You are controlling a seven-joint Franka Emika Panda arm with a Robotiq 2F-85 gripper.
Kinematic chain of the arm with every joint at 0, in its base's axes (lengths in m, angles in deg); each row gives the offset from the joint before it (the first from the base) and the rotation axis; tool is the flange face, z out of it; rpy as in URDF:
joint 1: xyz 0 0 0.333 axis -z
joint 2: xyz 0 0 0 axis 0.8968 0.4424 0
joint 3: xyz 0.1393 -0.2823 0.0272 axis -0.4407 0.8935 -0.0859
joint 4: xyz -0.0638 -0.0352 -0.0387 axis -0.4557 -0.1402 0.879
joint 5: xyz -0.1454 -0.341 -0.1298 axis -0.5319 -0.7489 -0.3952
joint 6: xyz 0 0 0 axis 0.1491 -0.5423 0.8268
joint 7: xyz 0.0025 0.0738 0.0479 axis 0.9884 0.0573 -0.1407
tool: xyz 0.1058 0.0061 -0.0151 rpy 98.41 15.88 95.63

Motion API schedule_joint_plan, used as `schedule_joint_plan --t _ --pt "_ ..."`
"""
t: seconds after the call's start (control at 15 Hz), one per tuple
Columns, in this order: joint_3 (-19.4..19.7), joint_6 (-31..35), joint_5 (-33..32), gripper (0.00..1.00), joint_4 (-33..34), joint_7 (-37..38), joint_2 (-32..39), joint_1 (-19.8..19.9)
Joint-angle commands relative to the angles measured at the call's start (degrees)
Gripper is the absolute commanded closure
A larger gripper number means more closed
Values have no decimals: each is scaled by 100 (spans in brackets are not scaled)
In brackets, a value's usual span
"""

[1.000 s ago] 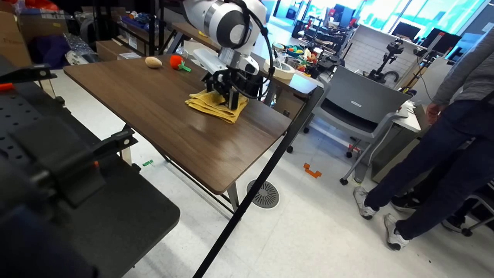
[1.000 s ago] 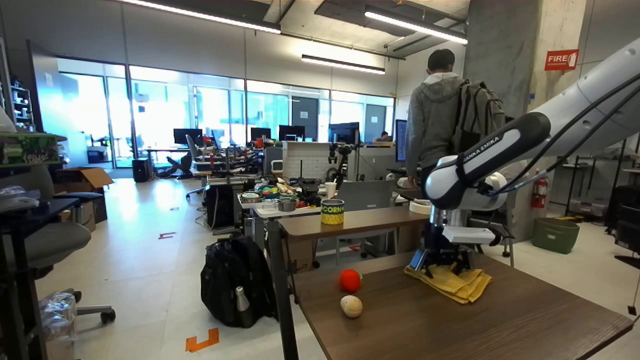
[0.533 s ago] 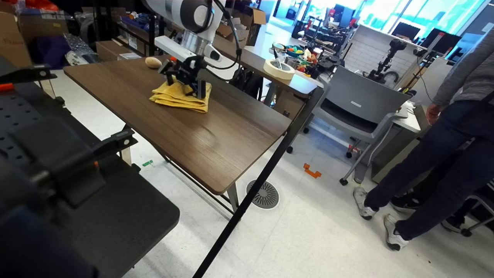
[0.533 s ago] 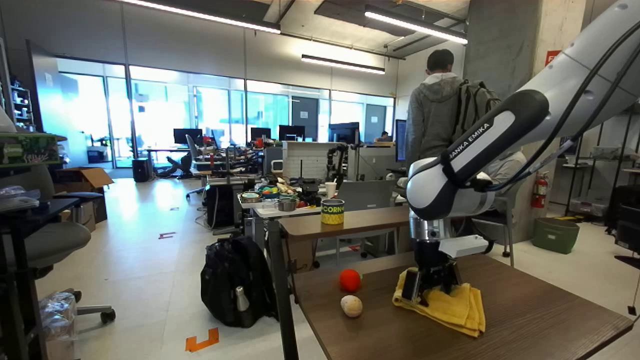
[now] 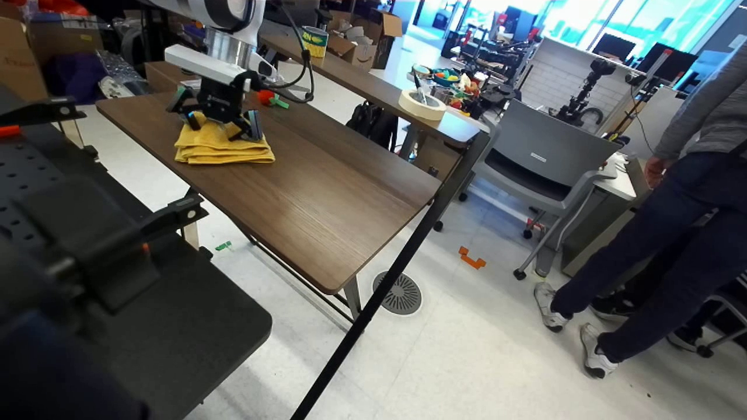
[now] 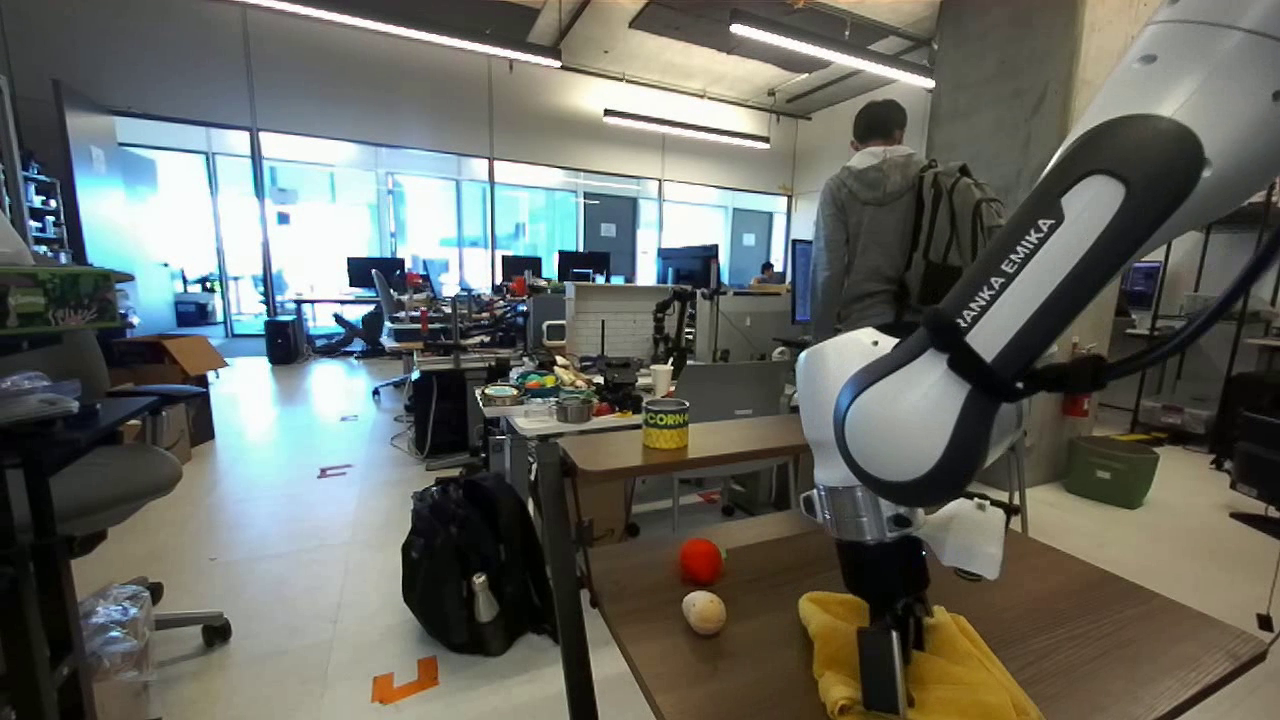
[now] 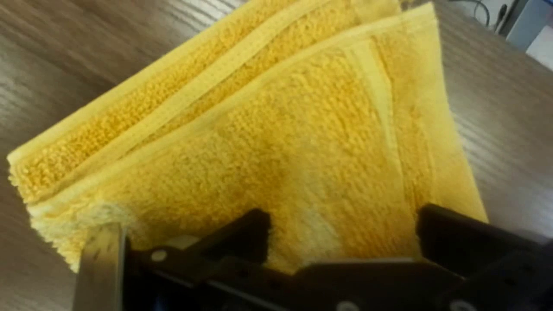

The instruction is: Wipe the table with the towel

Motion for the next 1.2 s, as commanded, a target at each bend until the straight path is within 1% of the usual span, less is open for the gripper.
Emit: schedule_joint_plan --t 0.0,0.07,0.13,0.2,0.33,0.47,0.67,0.8,0.87,1.0,1.13 --pt "204 241 -233 0 -477 -35 122 220" --pt "300 122 -143 0 -361 43 182 353" --pt "429 47 -84 0 -245 258 185 404" --pt "562 159 -85 0 -200 428 181 474" --pt "764 232 -45 0 -46 575 209 749" --pt "934 224 48 0 204 659 329 1103" --pt "1159 408 162 0 694 801 637 1635" --pt "1171 529 396 0 1198 895 1003 1970" --pt "1100 495 534 0 1289 904 1029 2071" --pt "960 598 710 0 1401 819 1064 2146" --pt "801 794 802 0 1430 747 1040 2095"
